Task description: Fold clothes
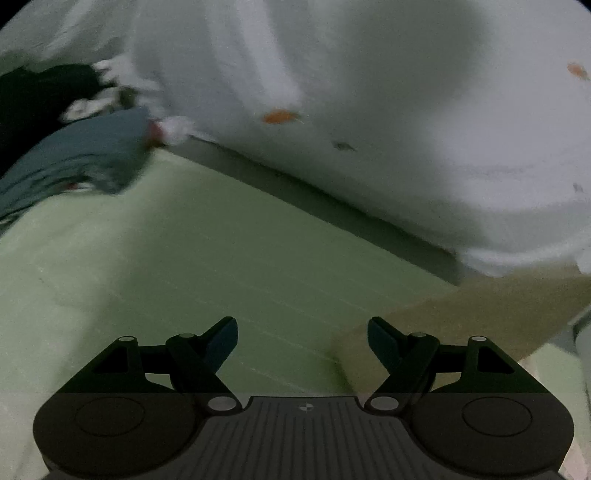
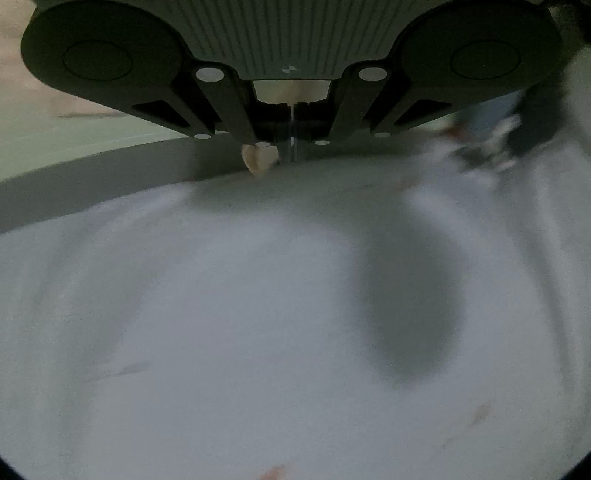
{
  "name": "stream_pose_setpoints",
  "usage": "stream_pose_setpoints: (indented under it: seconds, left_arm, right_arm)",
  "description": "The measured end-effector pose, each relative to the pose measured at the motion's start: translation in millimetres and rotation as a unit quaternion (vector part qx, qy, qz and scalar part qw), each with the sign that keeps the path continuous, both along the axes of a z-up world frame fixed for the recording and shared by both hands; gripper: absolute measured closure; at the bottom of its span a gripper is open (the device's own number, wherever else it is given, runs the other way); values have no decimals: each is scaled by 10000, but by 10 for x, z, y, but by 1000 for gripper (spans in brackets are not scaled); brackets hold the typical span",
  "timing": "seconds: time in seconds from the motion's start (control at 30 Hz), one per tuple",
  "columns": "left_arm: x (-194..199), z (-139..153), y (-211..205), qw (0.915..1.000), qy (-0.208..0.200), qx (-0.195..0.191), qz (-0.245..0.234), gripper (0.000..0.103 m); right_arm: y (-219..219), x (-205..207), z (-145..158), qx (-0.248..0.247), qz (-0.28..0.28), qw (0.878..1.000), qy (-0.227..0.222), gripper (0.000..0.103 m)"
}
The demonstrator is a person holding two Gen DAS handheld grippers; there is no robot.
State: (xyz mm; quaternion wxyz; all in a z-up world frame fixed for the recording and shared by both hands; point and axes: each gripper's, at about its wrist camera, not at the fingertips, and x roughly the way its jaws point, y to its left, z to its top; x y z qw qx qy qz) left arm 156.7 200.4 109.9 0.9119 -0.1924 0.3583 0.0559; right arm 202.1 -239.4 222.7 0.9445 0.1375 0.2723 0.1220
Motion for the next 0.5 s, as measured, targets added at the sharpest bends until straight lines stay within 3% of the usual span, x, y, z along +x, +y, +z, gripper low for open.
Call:
stream_pose_setpoints:
  seconds: [0.13,0.23,0.33,0.43,0.5]
  left_arm:
    - [313,-225,-795,9969,237,714,-245,22]
    - [502,-436,-1207,9893,423,1328,-427,22]
    - [654,-637,-1500,9795,661,1852,-440,22]
    - [712,-724,-1628,9752,780,2051,-304,22]
    - [735,-702,-1647,9753,775,2052,-259,22]
  right_arm:
    - [-1470,-72,-789,314,-1004,9920,702,101]
    - [-1916,-88,-1203,707,-1154,9855,1020,101]
    - [-2266,-106,-1576,1060,-1084,9812,1191,101]
    - [-2393,-140,-1582,1465,-785,9815,951,101]
    - [-2040,16,-1501,1456,-653,9836,840,101]
